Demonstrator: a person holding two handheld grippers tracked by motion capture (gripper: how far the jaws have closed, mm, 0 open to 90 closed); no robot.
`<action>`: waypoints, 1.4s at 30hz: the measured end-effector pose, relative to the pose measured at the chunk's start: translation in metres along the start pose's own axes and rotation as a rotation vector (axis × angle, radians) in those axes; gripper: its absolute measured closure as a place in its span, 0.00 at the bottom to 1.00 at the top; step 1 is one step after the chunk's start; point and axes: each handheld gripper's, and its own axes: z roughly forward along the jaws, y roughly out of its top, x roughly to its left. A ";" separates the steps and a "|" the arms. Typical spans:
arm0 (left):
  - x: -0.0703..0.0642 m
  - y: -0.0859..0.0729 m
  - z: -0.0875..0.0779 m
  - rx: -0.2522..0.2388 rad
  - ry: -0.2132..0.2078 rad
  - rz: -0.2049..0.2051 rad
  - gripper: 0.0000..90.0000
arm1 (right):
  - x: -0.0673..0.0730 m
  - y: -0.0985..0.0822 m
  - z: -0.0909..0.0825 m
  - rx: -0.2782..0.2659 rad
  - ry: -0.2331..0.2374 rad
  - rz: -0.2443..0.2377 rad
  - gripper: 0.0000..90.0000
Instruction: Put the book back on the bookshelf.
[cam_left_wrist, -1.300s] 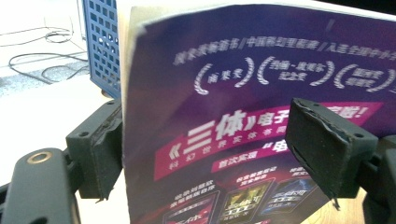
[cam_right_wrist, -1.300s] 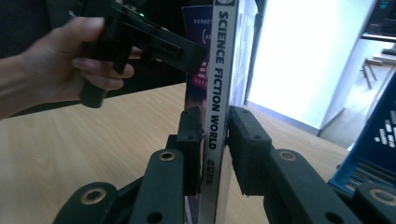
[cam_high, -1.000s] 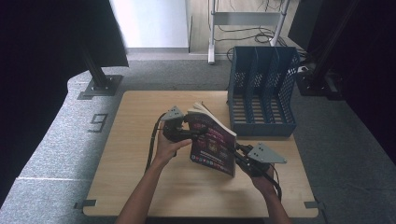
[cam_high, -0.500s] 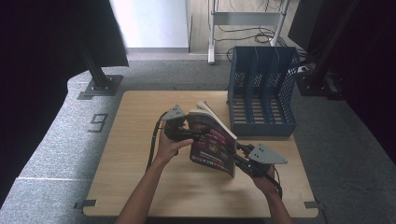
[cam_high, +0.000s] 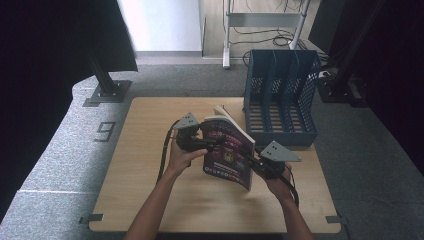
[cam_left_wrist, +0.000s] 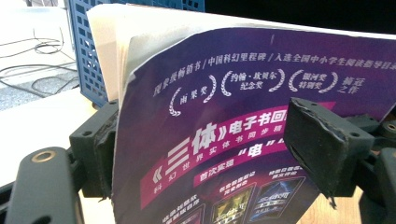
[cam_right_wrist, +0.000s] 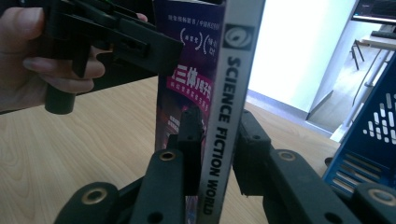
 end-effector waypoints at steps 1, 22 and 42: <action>0.000 0.000 0.000 0.001 0.002 0.002 0.20 | 0.000 0.000 0.000 0.003 -0.006 0.000 0.86; 0.000 0.001 0.001 -0.016 -0.034 0.023 0.18 | -0.003 0.001 0.004 -0.005 0.076 -0.010 0.78; -0.001 -0.008 -0.003 0.006 0.032 -0.001 0.18 | -0.001 0.003 0.009 0.014 0.024 0.035 0.90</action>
